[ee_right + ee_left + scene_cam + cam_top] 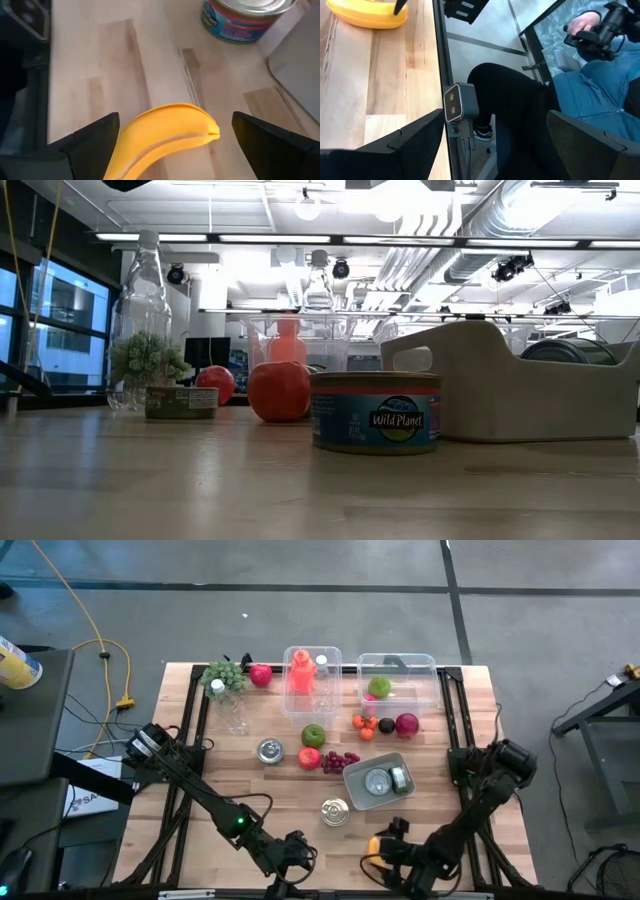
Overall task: Pick & Place Food Item
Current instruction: Put the banana into the right transparent bin
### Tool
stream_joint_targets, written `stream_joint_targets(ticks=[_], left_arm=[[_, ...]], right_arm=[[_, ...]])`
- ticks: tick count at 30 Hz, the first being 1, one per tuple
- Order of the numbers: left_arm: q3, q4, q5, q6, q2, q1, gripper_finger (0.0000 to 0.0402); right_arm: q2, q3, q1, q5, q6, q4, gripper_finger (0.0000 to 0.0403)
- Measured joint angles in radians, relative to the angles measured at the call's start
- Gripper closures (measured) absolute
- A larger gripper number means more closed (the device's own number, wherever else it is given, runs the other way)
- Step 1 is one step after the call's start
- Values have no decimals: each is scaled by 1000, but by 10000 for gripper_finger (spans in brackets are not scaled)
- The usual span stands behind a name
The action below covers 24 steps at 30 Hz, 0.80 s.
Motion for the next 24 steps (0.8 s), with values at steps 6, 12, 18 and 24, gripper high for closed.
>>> stream_joint_targets(ticks=[6, 12, 18, 24], left_arm=[[0, -7, 0, 0, 0, 0, 60], [0, -7, 0, 0, 0, 0, 60], [0, -9, 0, 0, 0, 0, 60], [0, -11, 0, 1, 0, 0, 60]], right_arm=[[61, 0, -1, -15, 55, 3, 27], [79, 0, -1, -45, 93, -1, 28], [79, 1, -1, -63, 95, -10, 67], [78, 2, -1, -81, 95, -25, 184]])
